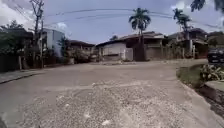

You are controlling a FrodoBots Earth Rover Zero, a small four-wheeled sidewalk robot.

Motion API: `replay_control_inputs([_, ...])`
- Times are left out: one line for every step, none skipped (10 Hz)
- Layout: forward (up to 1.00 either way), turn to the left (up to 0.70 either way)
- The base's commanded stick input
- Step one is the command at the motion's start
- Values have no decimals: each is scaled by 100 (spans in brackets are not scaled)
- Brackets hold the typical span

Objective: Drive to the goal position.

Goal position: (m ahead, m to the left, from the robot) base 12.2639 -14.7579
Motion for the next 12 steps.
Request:
replay_control_inputs([100,-40])
replay_control_inputs([100,-14])
replay_control_inputs([100,-1])
replay_control_inputs([100,0])
replay_control_inputs([100,0])
replay_control_inputs([100,0])
replay_control_inputs([100,0])
replay_control_inputs([100,0])
replay_control_inputs([100,0])
replay_control_inputs([100,0])
replay_control_inputs([100,0])
replay_control_inputs([100,0])
